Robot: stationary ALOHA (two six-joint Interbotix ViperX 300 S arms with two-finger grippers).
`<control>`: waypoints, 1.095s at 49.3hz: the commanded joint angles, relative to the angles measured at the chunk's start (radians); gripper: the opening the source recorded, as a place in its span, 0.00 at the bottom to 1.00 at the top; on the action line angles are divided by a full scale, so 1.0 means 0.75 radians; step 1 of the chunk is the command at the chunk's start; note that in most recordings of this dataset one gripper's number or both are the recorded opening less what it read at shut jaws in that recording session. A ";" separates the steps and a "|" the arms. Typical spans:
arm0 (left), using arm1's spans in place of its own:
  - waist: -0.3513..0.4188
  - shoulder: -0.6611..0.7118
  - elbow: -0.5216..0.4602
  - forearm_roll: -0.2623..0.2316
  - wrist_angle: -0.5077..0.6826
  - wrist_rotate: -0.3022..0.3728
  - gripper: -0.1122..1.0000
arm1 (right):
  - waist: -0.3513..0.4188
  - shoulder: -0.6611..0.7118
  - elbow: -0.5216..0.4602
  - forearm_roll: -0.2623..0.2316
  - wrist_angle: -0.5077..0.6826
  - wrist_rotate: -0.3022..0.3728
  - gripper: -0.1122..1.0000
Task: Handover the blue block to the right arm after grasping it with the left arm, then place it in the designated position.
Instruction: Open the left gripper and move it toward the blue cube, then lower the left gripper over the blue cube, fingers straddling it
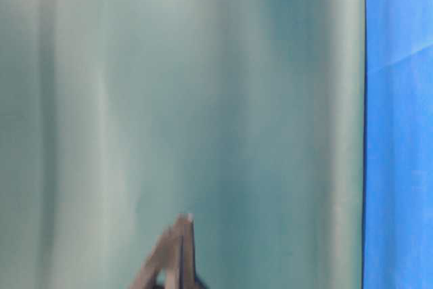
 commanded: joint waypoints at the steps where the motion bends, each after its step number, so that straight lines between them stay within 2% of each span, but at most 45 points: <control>1: 0.004 0.080 -0.112 0.002 -0.014 0.002 0.93 | 0.000 0.008 -0.031 0.002 -0.016 0.000 0.94; 16: 0.043 0.335 -0.364 0.002 0.006 0.004 0.93 | 0.000 0.010 -0.031 0.004 -0.016 0.000 0.94; 32: 0.049 0.487 -0.593 0.002 0.102 0.016 0.93 | 0.000 0.014 -0.027 0.002 -0.016 0.000 0.94; 54: 0.047 0.513 -0.652 0.004 0.180 0.010 0.93 | 0.000 0.016 -0.027 0.002 -0.016 0.000 0.94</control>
